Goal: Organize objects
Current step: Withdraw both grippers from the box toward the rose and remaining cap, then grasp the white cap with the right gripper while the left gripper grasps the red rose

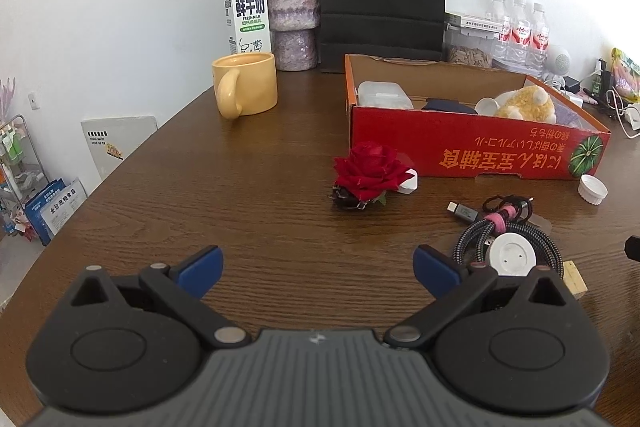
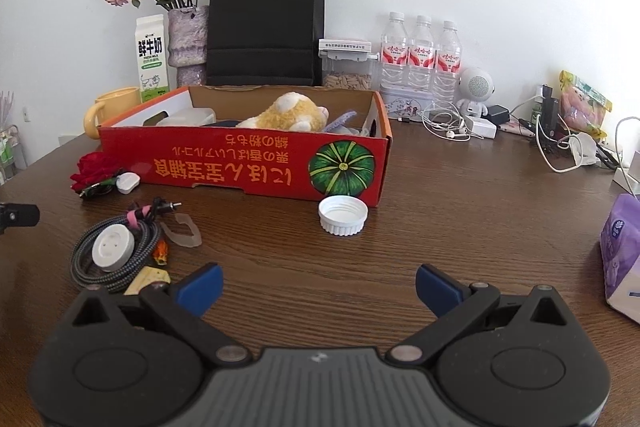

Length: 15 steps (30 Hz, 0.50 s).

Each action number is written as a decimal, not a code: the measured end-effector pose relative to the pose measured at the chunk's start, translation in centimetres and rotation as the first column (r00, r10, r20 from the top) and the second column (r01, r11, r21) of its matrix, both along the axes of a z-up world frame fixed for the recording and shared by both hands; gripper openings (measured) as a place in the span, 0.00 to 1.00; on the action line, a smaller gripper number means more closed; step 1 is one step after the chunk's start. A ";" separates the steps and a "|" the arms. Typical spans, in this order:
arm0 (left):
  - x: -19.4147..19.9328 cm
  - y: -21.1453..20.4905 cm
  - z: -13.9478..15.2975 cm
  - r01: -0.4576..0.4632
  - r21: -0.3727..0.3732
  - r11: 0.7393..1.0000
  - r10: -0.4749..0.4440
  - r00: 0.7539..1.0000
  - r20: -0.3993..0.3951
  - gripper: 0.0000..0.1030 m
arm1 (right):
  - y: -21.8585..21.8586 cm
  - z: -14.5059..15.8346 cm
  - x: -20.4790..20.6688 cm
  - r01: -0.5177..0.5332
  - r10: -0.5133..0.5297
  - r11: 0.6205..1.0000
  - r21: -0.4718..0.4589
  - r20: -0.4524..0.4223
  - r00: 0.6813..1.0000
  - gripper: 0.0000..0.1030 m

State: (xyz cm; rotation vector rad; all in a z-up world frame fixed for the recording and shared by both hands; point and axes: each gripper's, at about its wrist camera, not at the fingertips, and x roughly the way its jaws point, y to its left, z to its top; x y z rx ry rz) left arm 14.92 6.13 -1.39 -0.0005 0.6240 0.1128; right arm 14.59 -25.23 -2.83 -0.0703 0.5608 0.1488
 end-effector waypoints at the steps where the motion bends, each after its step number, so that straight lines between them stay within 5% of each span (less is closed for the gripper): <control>1: 0.1 0.1 -0.1 0.001 -0.003 1.000 -0.001 1.000 -0.004 1.00 | -0.2 -0.1 0.2 0.004 -0.004 1.000 -0.002 -0.003 1.000 1.00; 15: 2.6 1.7 -1.0 -0.041 0.009 0.999 0.041 0.998 -0.038 1.00 | -0.6 -0.5 3.0 0.018 -0.019 0.999 -0.030 -0.020 1.000 1.00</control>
